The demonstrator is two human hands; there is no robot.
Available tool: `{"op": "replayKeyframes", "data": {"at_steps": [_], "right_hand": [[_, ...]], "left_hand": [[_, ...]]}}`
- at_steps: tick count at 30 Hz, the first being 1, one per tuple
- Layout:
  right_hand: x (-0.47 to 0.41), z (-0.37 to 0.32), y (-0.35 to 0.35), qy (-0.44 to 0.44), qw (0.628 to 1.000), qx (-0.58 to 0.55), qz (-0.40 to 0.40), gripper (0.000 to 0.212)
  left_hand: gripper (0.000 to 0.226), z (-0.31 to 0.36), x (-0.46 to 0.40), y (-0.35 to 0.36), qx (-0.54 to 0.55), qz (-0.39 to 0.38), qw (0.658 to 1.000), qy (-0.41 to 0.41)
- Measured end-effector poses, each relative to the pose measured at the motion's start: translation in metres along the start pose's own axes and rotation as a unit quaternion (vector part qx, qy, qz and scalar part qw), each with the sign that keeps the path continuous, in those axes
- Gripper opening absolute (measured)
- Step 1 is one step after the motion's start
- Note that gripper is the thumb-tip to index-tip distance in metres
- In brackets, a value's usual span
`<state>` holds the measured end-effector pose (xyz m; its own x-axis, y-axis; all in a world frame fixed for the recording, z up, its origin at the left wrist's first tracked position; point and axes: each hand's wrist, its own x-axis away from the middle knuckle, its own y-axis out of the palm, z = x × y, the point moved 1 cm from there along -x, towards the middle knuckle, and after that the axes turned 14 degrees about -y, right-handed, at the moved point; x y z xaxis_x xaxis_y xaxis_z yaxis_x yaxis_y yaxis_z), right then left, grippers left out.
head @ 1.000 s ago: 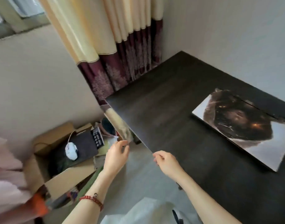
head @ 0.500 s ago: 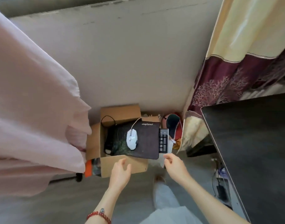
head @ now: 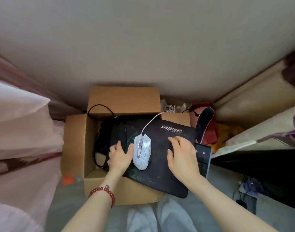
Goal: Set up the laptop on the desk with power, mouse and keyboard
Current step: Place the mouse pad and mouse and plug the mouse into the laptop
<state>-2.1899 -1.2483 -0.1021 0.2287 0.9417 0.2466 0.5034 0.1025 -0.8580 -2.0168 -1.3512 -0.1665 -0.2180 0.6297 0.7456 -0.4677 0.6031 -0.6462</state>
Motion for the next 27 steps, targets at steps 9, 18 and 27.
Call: {"op": "replayKeyframes", "data": {"at_steps": [9,18,27], "right_hand": [[-0.009,0.050,-0.016,0.128,0.991,0.040,-0.001,0.055],[-0.080,0.047,-0.017,-0.039,0.996,-0.032,-0.076,0.064],[-0.118,0.059,-0.068,0.038,0.974,-0.074,0.211,0.021]], "left_hand": [[0.081,0.040,0.013,0.031,-0.038,0.029,0.983,0.176],[0.055,0.053,0.039,-0.012,0.079,-0.096,0.940,0.319],[0.050,0.099,0.062,-0.039,0.164,-0.133,0.929,0.304]]}}
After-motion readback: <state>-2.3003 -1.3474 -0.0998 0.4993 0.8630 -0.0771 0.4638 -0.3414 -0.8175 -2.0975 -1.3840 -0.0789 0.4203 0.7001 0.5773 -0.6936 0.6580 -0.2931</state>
